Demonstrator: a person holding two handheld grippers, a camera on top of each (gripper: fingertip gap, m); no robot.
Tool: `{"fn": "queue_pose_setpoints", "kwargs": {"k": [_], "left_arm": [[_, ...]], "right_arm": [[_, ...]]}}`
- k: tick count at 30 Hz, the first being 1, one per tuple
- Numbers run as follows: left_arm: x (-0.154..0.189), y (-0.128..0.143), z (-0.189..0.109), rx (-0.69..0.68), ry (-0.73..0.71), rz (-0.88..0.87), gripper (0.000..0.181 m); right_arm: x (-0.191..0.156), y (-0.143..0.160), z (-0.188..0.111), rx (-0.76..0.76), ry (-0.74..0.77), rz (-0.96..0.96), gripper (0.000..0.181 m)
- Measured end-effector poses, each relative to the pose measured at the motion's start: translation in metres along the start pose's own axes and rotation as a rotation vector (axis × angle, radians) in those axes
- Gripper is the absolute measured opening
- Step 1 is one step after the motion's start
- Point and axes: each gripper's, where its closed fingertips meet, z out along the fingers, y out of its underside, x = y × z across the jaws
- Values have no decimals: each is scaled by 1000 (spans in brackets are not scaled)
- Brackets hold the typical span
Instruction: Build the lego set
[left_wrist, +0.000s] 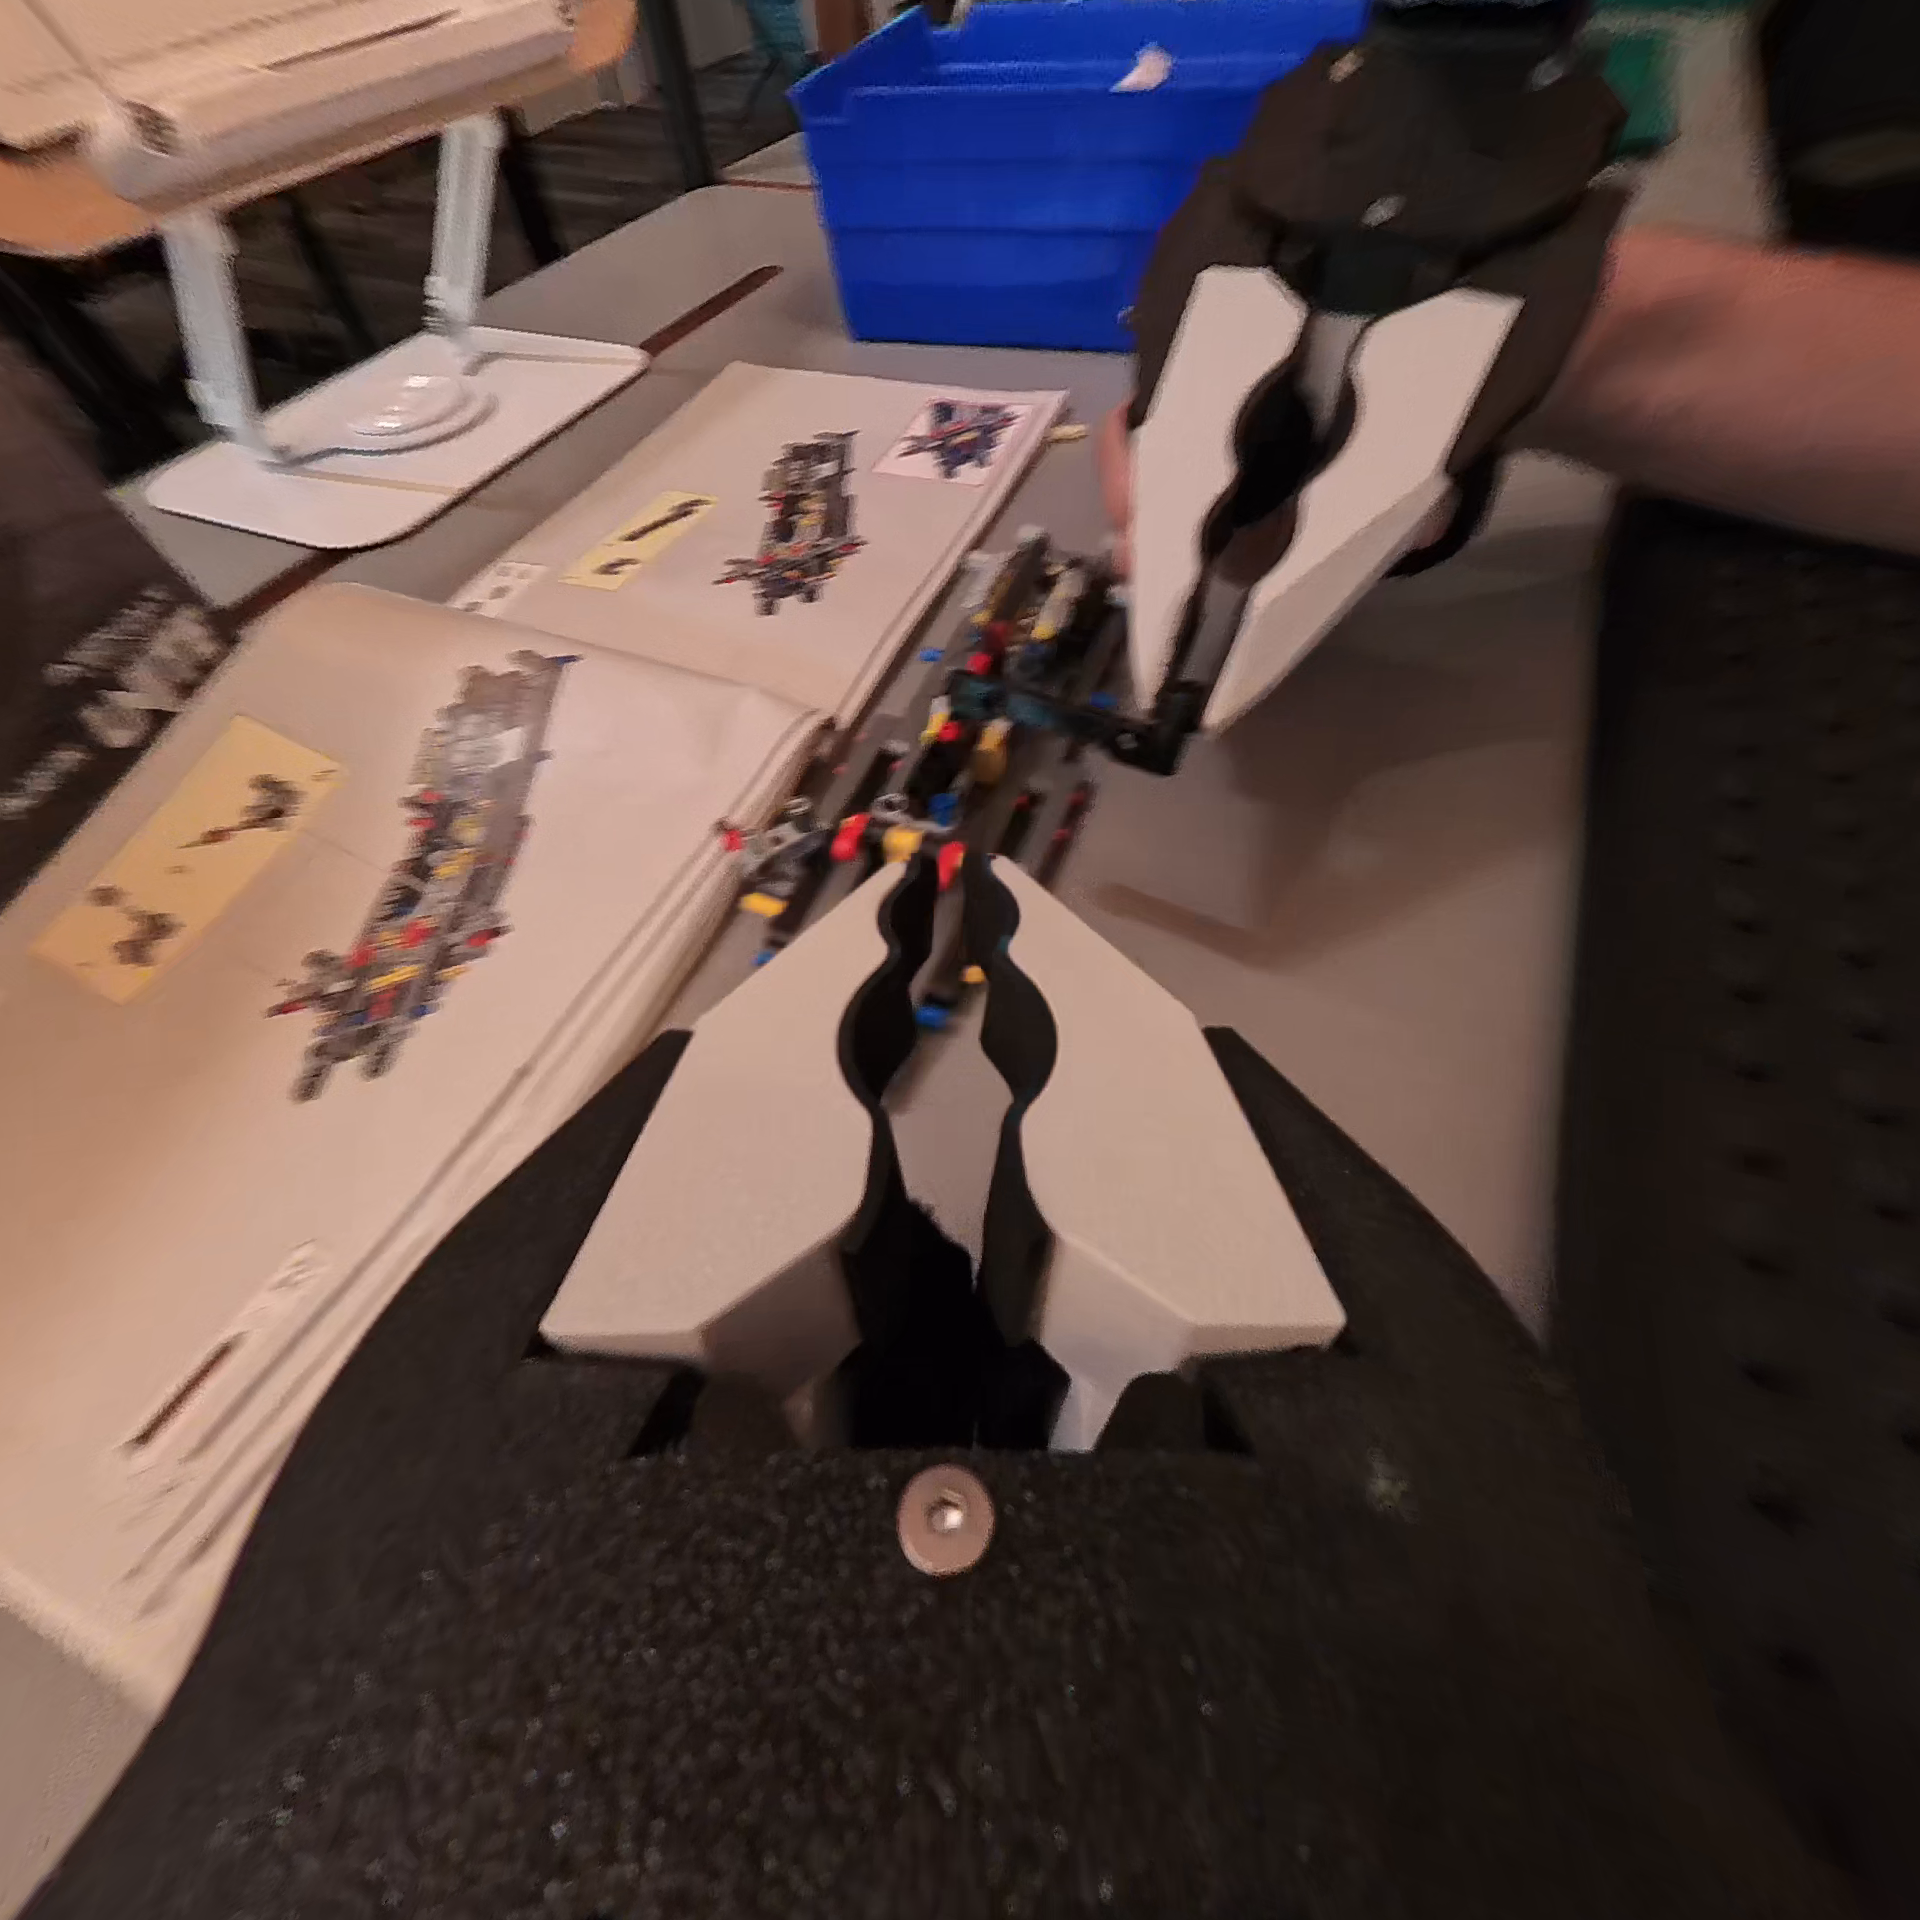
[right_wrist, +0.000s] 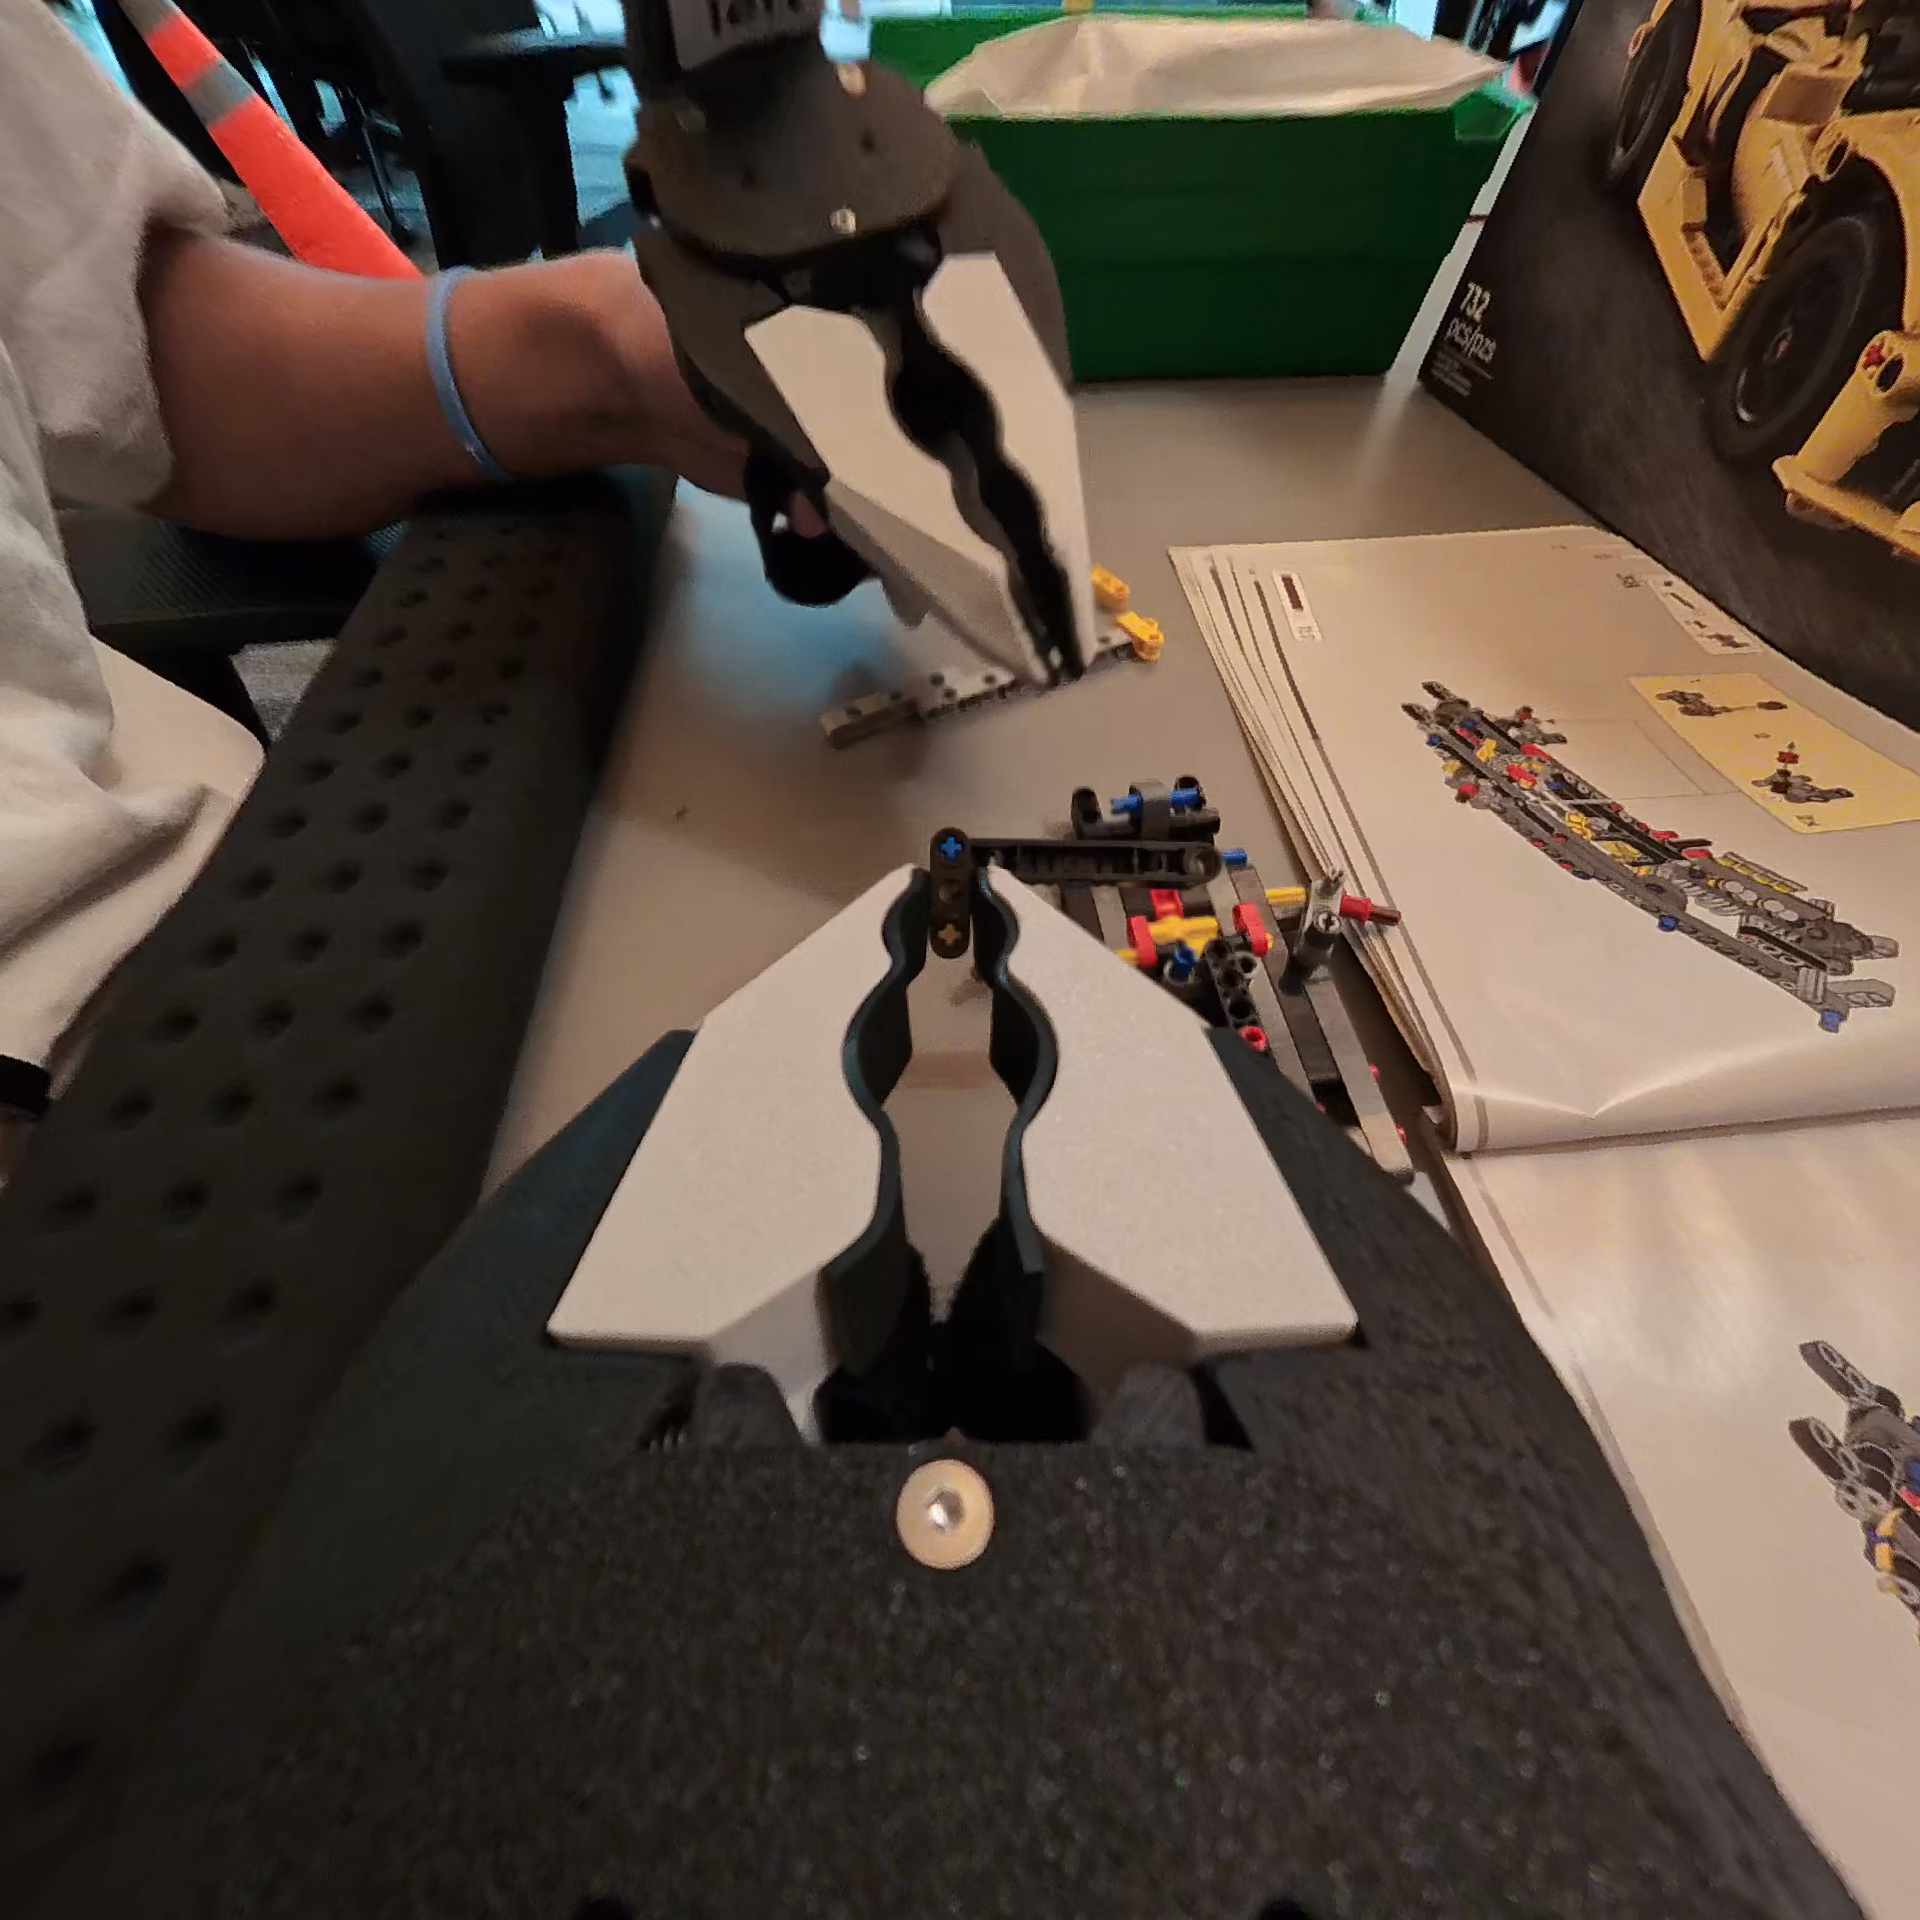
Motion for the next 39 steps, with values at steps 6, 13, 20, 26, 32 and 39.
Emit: {"fn": "queue_pose_setpoints", "kwargs": {"k": [6,13,20,26,32,39], "left_arm": [[30,-45,-6,188,324,-367,20],[15,-74,-25,388,610,-833,26],[18,-77,-29,414,635,-861,25],[16,-77,-29,423,630,-877,18],[18,-73,-25,405,637,-901,21],[30,-71,-25,356,792,-1007,23]], "right_arm": [[-7,-42,-7,258,-92,114,7],[-15,-76,-6,452,-153,193,6],[-18,-91,-3,543,-179,251,6],[-17,-88,-1,528,-197,315,7],[-14,-84,1,494,-222,385,7],[-18,-81,2,492,-197,283,7]]}}
